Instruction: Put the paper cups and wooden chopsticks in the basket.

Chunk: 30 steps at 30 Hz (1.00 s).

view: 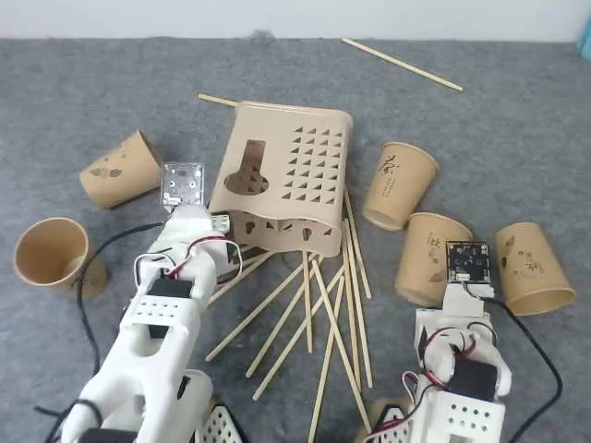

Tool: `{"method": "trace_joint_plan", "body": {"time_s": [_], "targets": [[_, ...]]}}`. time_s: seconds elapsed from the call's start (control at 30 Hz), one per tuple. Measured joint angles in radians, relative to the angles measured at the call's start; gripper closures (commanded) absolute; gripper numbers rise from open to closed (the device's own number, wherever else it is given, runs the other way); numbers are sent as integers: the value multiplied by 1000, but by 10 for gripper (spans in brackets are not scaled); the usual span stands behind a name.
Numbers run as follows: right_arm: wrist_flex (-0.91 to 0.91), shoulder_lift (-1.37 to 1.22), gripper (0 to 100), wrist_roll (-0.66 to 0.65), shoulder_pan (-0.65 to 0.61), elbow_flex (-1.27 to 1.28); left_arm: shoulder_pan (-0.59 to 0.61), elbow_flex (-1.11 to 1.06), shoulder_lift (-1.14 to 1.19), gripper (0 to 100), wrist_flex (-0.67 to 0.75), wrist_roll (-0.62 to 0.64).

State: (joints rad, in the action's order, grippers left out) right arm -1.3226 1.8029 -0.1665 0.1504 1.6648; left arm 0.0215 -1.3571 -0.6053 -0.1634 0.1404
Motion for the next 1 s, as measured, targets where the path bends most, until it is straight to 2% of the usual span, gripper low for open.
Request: {"method": "trace_joint_plan", "body": {"time_s": [0.1,0.37,0.47,0.6,0.7,0.8,1.0], "targets": [[0,0,991,0,0,0,3,44,-41,987,-92,9],[0,0,991,0,0,0,3,336,-226,988,-493,130],[0,0,991,0,0,0,3,476,-229,988,-552,175],[0,0,991,0,0,0,12,609,-229,988,-551,272],[0,0,991,0,0,0,3,657,-212,988,-454,362],[0,0,991,0,0,0,3,663,-161,988,-296,437],[0,0,991,0,0,0,3,641,-54,988,120,453]]}}
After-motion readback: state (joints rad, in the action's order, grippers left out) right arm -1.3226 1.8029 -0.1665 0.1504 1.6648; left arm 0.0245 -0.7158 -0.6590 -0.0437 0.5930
